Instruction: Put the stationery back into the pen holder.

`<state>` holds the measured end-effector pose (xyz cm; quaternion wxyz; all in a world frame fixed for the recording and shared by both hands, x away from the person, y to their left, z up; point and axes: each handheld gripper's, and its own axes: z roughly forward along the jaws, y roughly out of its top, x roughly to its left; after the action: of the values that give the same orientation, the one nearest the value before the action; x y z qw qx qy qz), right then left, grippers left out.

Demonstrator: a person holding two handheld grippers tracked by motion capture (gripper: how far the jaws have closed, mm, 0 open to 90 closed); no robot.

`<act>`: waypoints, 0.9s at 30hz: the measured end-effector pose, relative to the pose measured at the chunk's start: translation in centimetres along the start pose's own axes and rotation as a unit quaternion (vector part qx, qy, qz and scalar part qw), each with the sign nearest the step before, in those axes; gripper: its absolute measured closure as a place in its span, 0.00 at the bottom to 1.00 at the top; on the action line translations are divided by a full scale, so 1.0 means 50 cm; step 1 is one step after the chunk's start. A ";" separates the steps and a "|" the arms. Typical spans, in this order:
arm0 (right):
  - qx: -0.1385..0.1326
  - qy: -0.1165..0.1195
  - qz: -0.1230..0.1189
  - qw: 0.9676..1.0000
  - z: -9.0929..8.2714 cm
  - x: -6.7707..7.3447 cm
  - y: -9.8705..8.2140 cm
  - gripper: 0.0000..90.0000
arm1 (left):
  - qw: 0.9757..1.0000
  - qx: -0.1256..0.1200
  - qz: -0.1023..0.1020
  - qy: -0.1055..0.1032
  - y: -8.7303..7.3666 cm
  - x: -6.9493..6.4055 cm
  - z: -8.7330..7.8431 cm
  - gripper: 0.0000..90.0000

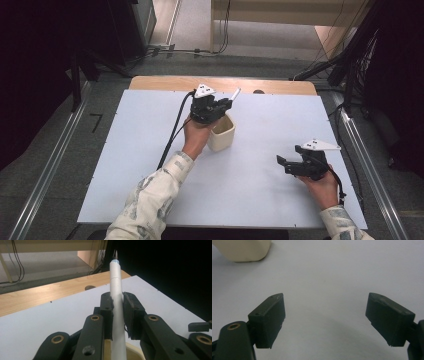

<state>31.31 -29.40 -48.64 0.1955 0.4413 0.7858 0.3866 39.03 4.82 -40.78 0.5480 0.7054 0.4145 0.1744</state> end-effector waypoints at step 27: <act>0.002 0.001 0.000 1.000 0.001 0.001 -0.001 0.16 | 1.000 -0.003 0.000 0.003 0.000 0.000 0.003 0.87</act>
<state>31.32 -29.35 -48.71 0.1937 0.4413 0.7871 0.3851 39.11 4.73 -40.83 0.5485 0.7035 0.4154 0.1781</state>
